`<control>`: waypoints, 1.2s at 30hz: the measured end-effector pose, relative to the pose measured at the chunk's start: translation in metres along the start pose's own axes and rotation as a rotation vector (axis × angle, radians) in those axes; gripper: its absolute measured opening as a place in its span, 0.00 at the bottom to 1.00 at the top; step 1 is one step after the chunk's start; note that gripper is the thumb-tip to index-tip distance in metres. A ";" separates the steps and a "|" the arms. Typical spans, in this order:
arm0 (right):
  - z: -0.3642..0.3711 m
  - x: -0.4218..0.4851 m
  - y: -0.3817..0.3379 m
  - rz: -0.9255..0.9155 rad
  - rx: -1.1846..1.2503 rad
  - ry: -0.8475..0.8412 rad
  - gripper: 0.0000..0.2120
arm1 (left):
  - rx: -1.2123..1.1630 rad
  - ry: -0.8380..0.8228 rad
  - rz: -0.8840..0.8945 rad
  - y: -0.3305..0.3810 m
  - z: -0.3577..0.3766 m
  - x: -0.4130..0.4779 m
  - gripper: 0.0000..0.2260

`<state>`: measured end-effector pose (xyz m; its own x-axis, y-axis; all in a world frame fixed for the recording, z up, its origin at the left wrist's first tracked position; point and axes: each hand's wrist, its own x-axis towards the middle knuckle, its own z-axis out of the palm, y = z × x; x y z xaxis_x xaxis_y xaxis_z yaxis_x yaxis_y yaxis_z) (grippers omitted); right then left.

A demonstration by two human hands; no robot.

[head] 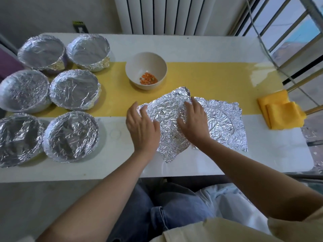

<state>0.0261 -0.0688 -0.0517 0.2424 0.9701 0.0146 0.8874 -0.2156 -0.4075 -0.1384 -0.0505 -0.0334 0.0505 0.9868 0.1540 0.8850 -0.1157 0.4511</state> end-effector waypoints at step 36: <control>0.001 -0.009 0.014 0.145 0.120 0.155 0.11 | 0.021 -0.229 0.109 -0.059 -0.006 0.004 0.24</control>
<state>0.0364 -0.0805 -0.0583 0.4293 0.8992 0.0846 0.7881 -0.3273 -0.5213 -0.1938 -0.0407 -0.0541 0.2477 0.9688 -0.0036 0.8776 -0.2228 0.4244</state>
